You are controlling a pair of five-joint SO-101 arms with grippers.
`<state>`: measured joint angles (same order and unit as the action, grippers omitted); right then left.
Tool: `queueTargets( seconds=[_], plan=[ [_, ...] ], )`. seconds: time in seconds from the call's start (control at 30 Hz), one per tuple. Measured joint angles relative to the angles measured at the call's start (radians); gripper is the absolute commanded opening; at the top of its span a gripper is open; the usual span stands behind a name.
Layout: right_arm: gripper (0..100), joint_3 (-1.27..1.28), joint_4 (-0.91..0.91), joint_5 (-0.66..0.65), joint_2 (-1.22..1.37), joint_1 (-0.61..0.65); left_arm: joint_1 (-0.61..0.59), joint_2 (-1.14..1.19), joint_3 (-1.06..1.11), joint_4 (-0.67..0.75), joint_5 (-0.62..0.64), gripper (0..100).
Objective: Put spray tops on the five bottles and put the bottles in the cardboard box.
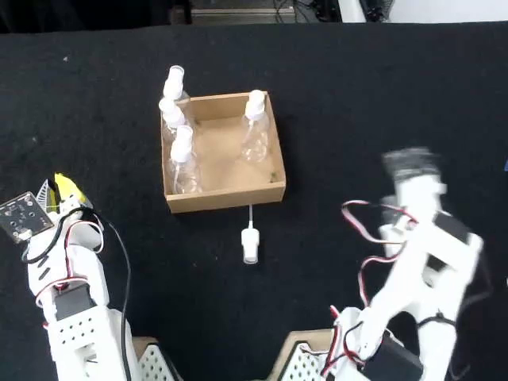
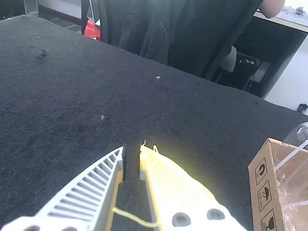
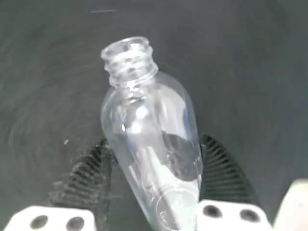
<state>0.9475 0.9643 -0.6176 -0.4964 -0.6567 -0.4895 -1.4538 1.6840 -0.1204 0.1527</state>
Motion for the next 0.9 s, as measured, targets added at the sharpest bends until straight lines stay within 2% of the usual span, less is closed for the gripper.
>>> queueTargets(
  seconds=[0.07, 0.2, 0.3, 0.47, 0.67, 0.9],
  plan=[
    [17.8, -0.043, 0.032, 0.1, 0.035, -0.04, 0.0, 0.0, 0.0, 0.0, 0.0, 6],
    [30.9, -0.117, 0.055, 0.13, 0.15, -0.069, 0.0, 0.0, 0.0, 0.0, 0.0, 6],
    [37.3, -0.161, 0.066, 0.051, 0.272, -0.071, 0.0, 0.0, 0.0, 0.0, 0.0, 6],
    [36.4, -0.308, 0.189, -0.144, 0.41, -0.071, 0.0, 0.0, 0.0, 0.0, 0.0, 6],
    [36.4, -0.476, 0.321, -0.324, 0.422, -0.071, 0.0, 0.0, 0.0, 0.0, 0.0, 6],
    [36.3, -0.428, 0.301, -0.374, 0.423, -0.037, 0.0, 0.0, 0.0, 0.0, 0.0, 6]
  ],
)
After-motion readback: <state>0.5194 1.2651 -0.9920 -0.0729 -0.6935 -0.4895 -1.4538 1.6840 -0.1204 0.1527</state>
